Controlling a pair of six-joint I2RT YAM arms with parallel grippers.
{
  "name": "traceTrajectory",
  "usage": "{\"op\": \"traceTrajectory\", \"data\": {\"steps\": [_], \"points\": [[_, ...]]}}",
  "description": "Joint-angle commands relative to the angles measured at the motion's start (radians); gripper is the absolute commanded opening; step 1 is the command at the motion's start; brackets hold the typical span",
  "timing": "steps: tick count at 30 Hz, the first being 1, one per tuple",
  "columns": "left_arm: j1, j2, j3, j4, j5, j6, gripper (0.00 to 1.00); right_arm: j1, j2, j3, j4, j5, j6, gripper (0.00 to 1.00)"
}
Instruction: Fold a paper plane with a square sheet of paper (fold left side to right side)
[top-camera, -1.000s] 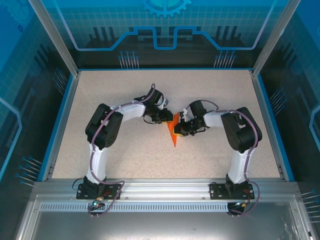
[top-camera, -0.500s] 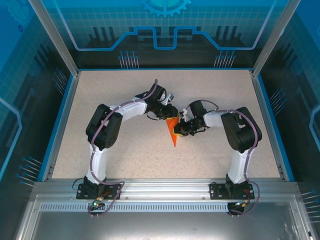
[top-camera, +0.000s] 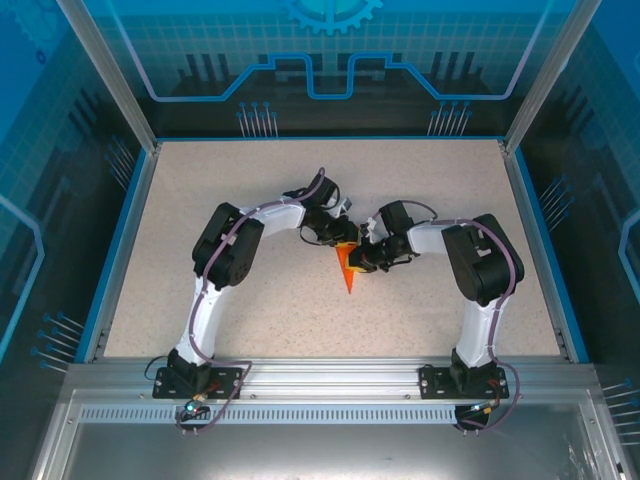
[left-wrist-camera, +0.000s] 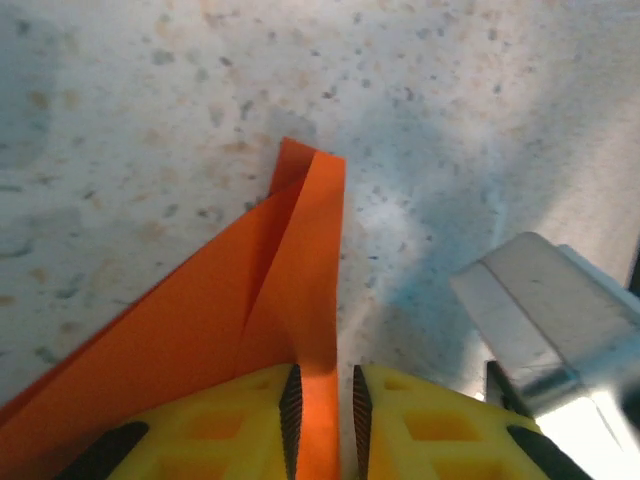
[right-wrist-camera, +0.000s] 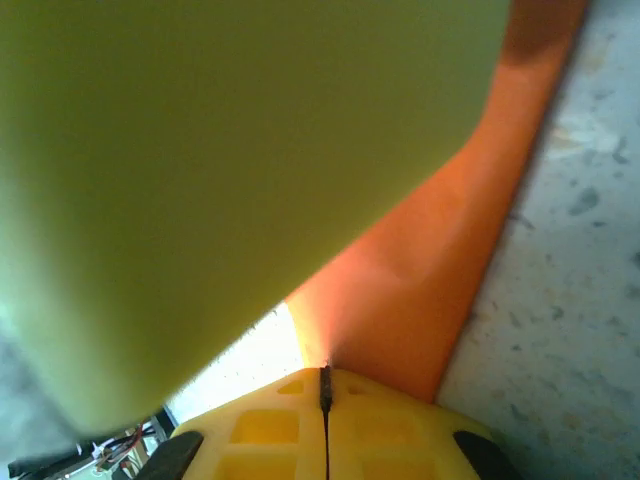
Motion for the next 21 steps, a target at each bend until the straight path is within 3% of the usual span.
{"op": "traceTrajectory", "data": {"steps": [1,10,16,21], "points": [[-0.003,0.045,-0.002,-0.061,-0.058,0.013,0.24,0.018,-0.022,-0.025,0.024,-0.003,-0.023,0.06],[0.009,0.039,-0.036,-0.061,-0.092,0.013,0.22,0.006,-0.130,-0.062,0.074,-0.031,0.011,0.05],[0.011,0.034,-0.040,-0.058,-0.093,0.013,0.21,0.012,-0.071,-0.062,0.136,-0.047,0.068,0.05],[0.010,0.032,-0.038,-0.058,-0.092,0.014,0.21,0.023,-0.016,-0.047,0.075,-0.046,0.066,0.05]]}}
